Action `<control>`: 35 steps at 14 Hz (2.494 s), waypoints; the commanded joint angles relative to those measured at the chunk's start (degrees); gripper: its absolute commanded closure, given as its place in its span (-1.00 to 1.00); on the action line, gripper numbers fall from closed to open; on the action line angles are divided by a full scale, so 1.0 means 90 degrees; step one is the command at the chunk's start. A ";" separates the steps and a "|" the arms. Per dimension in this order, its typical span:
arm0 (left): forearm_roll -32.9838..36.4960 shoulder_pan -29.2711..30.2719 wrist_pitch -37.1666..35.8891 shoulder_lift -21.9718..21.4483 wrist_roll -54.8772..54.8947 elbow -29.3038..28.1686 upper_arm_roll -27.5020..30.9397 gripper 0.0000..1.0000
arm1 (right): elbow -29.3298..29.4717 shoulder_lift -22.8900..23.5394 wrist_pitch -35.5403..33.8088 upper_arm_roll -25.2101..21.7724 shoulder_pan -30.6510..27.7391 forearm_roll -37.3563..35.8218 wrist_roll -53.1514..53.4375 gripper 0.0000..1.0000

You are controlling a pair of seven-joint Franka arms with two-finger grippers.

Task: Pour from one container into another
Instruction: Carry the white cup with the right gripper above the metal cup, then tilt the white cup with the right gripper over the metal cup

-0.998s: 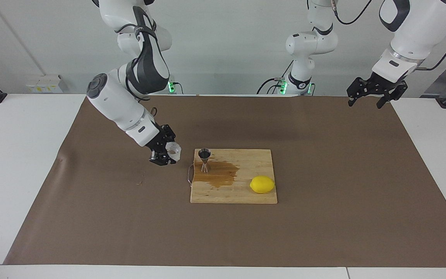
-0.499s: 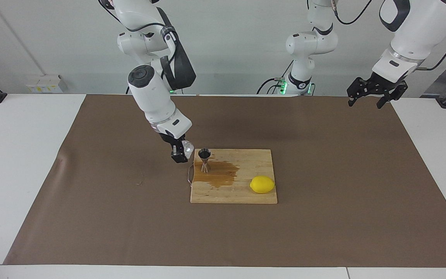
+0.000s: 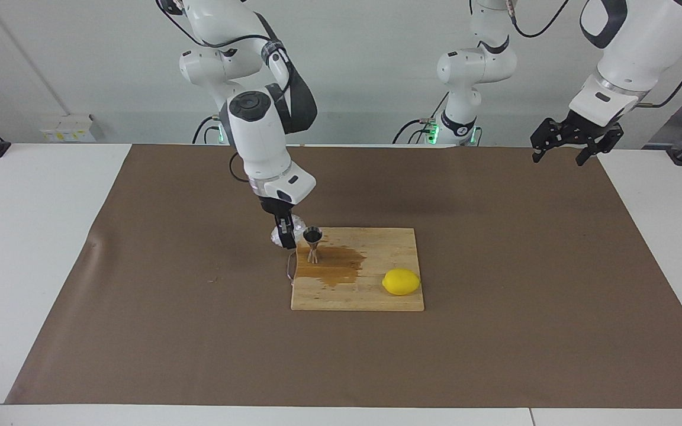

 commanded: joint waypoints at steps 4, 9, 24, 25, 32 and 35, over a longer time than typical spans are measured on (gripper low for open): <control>0.0080 0.0100 -0.0041 -0.0164 0.0002 -0.0154 -0.0061 -1.00 | -0.0238 0.0023 0.0377 0.0013 0.0092 -0.0916 0.0230 0.38; 0.0080 0.0099 -0.0041 -0.0164 0.0002 -0.0154 -0.0061 -1.00 | -0.0346 -0.0016 0.0456 0.0023 0.0237 -0.1268 0.0230 0.38; 0.0080 0.0100 -0.0041 -0.0164 0.0002 -0.0154 -0.0061 -1.00 | -0.0463 -0.0045 0.0437 0.0023 0.0434 -0.2236 0.1021 0.37; 0.0080 0.0100 -0.0041 -0.0164 0.0012 -0.0154 -0.0061 -1.00 | -0.0473 -0.0045 0.0437 0.0023 0.0434 -0.2236 0.1021 0.37; 0.0080 0.0100 -0.0041 -0.0164 0.0002 -0.0154 -0.0061 -1.00 | -0.0482 -0.0055 0.0447 0.0023 0.0414 -0.2236 0.1021 0.38; 0.0080 0.0099 -0.0041 -0.0164 0.0002 -0.0154 -0.0061 -1.00 | -0.0483 -0.0055 0.0437 0.0023 0.0414 -0.2236 0.1021 0.38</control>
